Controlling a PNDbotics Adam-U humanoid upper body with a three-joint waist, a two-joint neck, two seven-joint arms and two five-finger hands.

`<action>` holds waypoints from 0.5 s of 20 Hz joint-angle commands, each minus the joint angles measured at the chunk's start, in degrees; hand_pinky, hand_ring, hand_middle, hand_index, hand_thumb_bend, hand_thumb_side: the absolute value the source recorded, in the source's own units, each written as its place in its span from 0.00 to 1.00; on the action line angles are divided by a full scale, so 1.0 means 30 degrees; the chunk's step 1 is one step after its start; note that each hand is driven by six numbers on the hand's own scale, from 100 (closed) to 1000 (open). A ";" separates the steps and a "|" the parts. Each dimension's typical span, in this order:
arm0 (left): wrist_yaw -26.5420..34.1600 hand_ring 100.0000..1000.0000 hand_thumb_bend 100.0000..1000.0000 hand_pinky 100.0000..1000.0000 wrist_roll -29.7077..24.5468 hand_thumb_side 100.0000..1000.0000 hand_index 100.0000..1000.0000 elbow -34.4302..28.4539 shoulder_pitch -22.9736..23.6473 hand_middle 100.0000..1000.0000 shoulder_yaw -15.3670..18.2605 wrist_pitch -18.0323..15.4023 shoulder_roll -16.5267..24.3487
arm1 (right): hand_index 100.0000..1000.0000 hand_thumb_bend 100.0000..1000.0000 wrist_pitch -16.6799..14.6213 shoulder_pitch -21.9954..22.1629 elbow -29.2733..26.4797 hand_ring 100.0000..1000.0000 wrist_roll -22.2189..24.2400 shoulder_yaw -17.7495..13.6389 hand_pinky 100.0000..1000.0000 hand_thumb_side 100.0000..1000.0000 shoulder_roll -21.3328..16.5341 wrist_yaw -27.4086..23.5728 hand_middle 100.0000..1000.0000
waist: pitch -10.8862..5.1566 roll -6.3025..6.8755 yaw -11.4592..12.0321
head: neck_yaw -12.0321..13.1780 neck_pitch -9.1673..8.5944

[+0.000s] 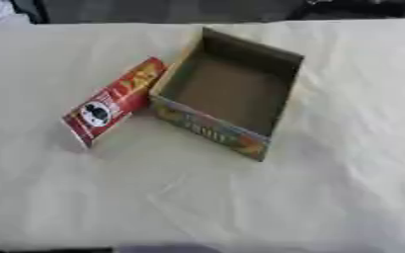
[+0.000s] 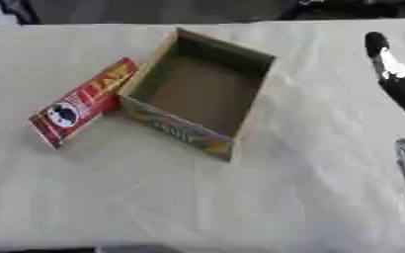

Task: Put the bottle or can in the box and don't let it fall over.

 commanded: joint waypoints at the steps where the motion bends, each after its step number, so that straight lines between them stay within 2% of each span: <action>1: -0.0018 1.00 0.40 0.58 -0.0101 0.54 0.66 -0.0176 -0.0242 0.71 -0.0010 -0.0049 0.0628 | 0.81 0.60 -0.0005 -0.0109 -0.0549 0.82 -0.0037 -0.0174 0.77 0.27 -0.0706 0.0036 0.68 | -0.0243 0.0074 -0.0131 | -0.0082 -0.0155; 4: 0.0079 1.00 0.44 0.59 -0.0141 0.54 0.69 -0.0020 -0.0400 0.77 -0.0202 -0.0095 0.0625 | 0.81 0.61 0.0010 0.0022 -0.0566 0.82 -0.0118 -0.0243 0.77 0.27 -0.0805 0.0078 0.68 | -0.0254 0.0129 -0.0229 | -0.0135 -0.0153; 10: -0.0800 1.00 0.51 0.61 0.0202 0.53 0.72 0.0677 -0.0684 0.79 -0.0749 -0.1007 0.0857 | 0.81 0.61 0.0028 0.0126 -0.0588 0.82 -0.0135 -0.0238 0.77 0.27 -0.0862 0.0105 0.68 | -0.0328 0.0133 -0.0323 | -0.0090 -0.0210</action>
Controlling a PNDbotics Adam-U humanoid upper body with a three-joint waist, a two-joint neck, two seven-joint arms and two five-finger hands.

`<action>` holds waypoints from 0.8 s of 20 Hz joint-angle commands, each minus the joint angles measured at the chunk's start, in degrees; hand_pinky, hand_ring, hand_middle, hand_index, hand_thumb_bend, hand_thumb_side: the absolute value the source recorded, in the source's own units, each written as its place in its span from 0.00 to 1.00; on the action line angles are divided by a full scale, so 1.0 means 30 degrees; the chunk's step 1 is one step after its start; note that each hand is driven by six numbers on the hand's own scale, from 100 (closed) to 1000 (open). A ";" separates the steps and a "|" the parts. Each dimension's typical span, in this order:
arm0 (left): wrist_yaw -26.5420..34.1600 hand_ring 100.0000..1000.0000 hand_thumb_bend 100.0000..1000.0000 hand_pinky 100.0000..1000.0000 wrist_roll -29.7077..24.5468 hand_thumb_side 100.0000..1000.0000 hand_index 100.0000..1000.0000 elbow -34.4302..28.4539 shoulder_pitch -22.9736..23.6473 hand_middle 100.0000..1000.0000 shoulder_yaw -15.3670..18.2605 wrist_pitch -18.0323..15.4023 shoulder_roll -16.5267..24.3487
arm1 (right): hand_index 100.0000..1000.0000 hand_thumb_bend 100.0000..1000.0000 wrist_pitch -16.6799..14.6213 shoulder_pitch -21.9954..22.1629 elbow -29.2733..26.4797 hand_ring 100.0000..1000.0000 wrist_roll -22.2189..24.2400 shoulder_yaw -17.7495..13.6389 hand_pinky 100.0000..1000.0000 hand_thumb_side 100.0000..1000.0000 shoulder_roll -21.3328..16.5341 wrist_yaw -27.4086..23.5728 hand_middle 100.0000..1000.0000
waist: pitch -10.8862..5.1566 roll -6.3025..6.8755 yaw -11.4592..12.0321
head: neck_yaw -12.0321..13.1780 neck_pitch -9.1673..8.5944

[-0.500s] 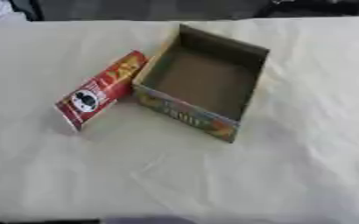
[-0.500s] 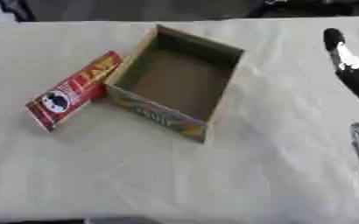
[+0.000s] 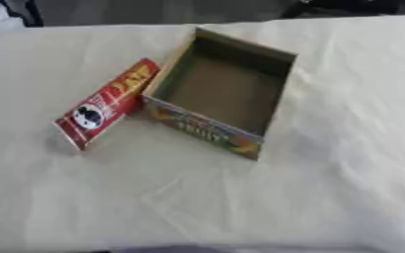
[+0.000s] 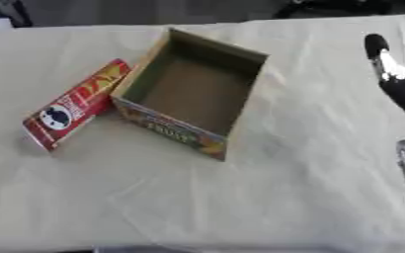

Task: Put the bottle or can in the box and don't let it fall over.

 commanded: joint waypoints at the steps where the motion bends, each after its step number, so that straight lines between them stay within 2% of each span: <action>1: -0.0780 1.00 0.53 0.62 0.0129 0.53 0.73 0.0147 -0.0330 0.80 -0.0196 -0.0683 0.0861 | 0.81 0.61 -0.0007 -0.0135 -0.0490 0.82 -0.0060 -0.0206 0.77 0.27 -0.0581 0.0089 0.68 | -0.0337 -0.0002 -0.0034 | 0.0015 -0.0197; 6: -0.2340 1.00 0.61 0.64 0.0732 0.55 0.75 0.1181 -0.0411 0.82 -0.0512 -0.1602 0.0794 | 0.81 0.61 0.0013 -0.0174 -0.0469 0.82 -0.0021 -0.0159 0.77 0.27 -0.0571 0.0062 0.68 | -0.0381 0.0082 -0.0079 | 0.0094 -0.0136; 8: -0.2857 1.00 0.65 0.70 0.1161 0.60 0.76 0.1837 -0.0373 0.85 -0.0772 -0.1904 0.0517 | 0.81 0.61 0.0033 -0.0202 -0.0439 0.82 0.0001 -0.0129 0.77 0.27 -0.0552 0.0044 0.68 | -0.0420 0.0133 -0.0109 | 0.0142 -0.0113; 12: -0.2839 1.00 0.65 0.77 0.1506 0.64 0.78 0.3026 -0.0303 0.90 -0.1176 -0.2259 0.0016 | 0.81 0.61 0.0034 -0.0236 -0.0418 0.82 0.0037 -0.0101 0.77 0.27 -0.0555 0.0017 0.68 | -0.0480 0.0189 -0.0150 | 0.0214 -0.0119; 13: -0.2708 1.00 0.65 0.79 0.1401 0.68 0.81 0.3280 -0.0263 0.93 -0.1309 -0.2241 -0.0056 | 0.81 0.61 0.0037 -0.0238 -0.0410 0.82 0.0042 -0.0096 0.77 0.27 -0.0555 0.0011 0.68 | -0.0489 0.0205 -0.0159 | 0.0238 -0.0123; 16: -0.2330 1.00 0.65 0.79 0.0716 0.70 0.81 0.3924 -0.0188 0.95 -0.1662 -0.1968 -0.0170 | 0.81 0.60 0.0046 -0.0254 -0.0388 0.82 0.0069 -0.0063 0.77 0.27 -0.0535 -0.0006 0.68 | -0.0490 0.0231 -0.0191 | 0.0280 -0.0125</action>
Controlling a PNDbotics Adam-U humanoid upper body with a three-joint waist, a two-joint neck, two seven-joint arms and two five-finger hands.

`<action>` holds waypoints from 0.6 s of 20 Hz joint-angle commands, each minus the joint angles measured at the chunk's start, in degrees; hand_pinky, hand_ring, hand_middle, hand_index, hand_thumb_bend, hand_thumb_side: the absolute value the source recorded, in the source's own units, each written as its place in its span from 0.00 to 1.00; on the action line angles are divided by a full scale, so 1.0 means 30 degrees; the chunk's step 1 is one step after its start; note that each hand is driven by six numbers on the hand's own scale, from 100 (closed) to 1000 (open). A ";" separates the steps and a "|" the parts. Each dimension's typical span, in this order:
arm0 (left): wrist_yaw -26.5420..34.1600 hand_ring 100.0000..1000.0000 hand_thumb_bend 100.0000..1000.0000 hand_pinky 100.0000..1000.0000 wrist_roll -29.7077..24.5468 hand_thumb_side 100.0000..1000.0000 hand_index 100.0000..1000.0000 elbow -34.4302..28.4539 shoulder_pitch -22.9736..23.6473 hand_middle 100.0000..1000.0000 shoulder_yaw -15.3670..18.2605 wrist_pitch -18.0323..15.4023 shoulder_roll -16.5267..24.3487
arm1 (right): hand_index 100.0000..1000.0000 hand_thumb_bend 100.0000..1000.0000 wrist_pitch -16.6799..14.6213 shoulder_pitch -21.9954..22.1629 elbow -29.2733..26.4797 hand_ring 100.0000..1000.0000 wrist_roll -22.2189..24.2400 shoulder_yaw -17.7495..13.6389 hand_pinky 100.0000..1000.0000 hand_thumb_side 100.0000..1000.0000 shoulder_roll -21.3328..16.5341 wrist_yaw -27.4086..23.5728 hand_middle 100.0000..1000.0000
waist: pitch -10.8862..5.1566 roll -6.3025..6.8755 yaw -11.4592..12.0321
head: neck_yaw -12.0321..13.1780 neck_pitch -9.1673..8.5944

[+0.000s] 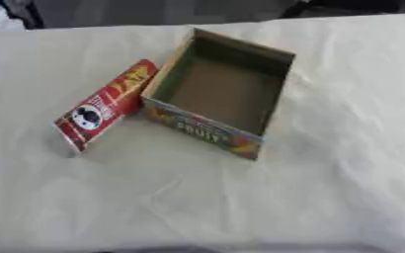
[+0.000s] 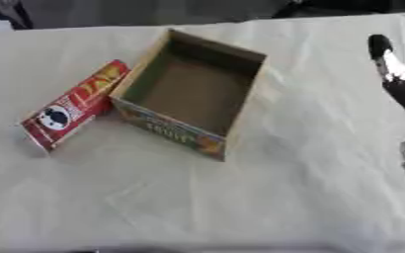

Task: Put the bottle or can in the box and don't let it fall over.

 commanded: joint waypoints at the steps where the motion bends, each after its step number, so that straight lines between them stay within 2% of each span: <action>1: 0.0345 1.00 0.64 0.79 -0.0616 0.71 0.82 0.0372 -0.0072 0.95 -0.0246 0.0228 0.0165 | 0.81 0.60 0.0024 -0.0235 -0.0383 0.82 0.0057 -0.0079 0.77 0.27 -0.0525 -0.0009 0.68 | -0.0423 -0.0021 -0.0036 | 0.0094 -0.0120; 12: 0.0910 1.00 0.66 0.74 -0.1767 0.73 0.78 0.1740 -0.0278 0.90 -0.0927 0.0428 0.0028 | 0.81 0.60 0.0007 -0.0279 -0.0398 0.82 0.0077 -0.0013 0.77 0.27 -0.0501 -0.0036 0.68 | -0.0374 -0.0027 -0.0106 | 0.0299 -0.0379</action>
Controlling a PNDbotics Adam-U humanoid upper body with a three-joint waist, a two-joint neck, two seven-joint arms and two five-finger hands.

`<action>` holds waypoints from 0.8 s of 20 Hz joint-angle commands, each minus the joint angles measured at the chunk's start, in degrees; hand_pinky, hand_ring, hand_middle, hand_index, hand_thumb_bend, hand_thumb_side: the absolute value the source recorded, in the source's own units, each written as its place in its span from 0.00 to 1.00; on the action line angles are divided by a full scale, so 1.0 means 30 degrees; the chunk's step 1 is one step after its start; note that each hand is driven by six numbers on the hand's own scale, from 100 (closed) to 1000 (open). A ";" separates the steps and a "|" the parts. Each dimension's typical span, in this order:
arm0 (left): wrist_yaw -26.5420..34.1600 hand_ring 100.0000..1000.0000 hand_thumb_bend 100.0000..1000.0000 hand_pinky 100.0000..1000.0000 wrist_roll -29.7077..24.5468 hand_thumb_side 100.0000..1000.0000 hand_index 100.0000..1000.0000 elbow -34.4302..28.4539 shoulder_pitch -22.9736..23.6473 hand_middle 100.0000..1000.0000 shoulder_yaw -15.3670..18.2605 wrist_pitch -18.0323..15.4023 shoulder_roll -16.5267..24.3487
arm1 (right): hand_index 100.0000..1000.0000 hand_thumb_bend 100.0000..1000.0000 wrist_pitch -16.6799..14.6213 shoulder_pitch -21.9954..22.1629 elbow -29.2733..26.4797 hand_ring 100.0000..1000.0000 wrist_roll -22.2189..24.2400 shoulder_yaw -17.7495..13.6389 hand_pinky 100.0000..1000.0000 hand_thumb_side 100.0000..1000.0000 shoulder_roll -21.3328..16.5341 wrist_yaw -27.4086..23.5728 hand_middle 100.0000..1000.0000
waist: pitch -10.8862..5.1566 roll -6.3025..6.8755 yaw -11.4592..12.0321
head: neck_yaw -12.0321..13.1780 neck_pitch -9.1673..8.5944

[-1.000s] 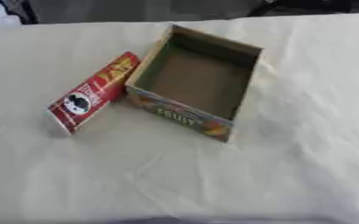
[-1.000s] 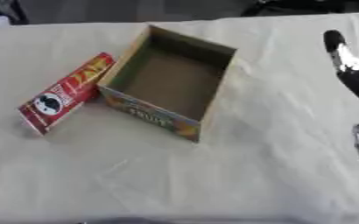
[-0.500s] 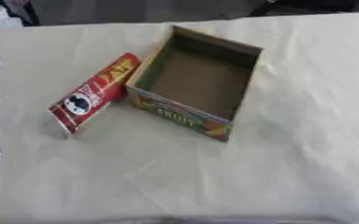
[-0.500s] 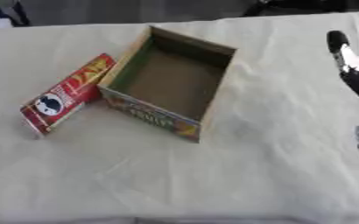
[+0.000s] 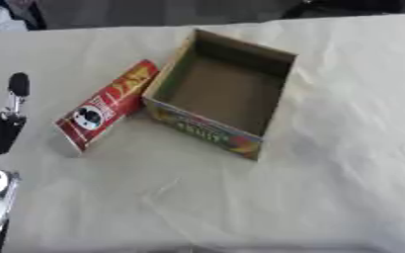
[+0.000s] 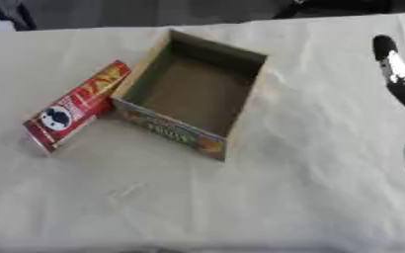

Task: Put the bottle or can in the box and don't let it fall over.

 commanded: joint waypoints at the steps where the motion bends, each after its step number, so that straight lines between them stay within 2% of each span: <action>1: 0.0092 1.00 0.66 0.74 -0.0219 0.73 0.78 0.0151 -0.0376 0.90 -0.0130 -0.0059 0.0260 | 0.81 0.60 -0.0012 -0.0256 -0.0396 0.81 0.0043 -0.0034 0.77 0.27 -0.0494 -0.0033 0.68 | -0.0366 -0.0047 -0.0019 | 0.0132 -0.0301; 7: 0.0128 1.00 0.71 0.74 -0.0528 0.73 0.79 0.0666 -0.0453 0.91 -0.0379 -0.0151 0.0200 | 0.81 0.60 -0.0013 -0.0265 -0.0397 0.82 0.0052 -0.0013 0.77 0.27 -0.0485 -0.0027 0.68 | -0.0325 -0.0049 -0.0032 | 0.0197 -0.0336; 10: 0.0182 1.00 0.71 0.74 -0.0924 0.76 0.79 0.0883 -0.0411 0.91 -0.0567 -0.0082 0.0206 | 0.81 0.60 -0.0012 -0.0265 -0.0393 0.81 0.0051 -0.0002 0.77 0.27 -0.0477 -0.0017 0.68 | -0.0322 -0.0053 -0.0035 | 0.0216 -0.0350; 16: 0.0203 1.00 0.72 0.74 -0.1553 0.74 0.79 0.1260 -0.0524 0.91 -0.0851 0.0263 0.0181 | 0.81 0.60 -0.0025 -0.0272 -0.0391 0.81 0.0029 0.0009 0.77 0.27 -0.0463 -0.0018 0.68 | -0.0302 -0.0046 -0.0060 | 0.0263 -0.0402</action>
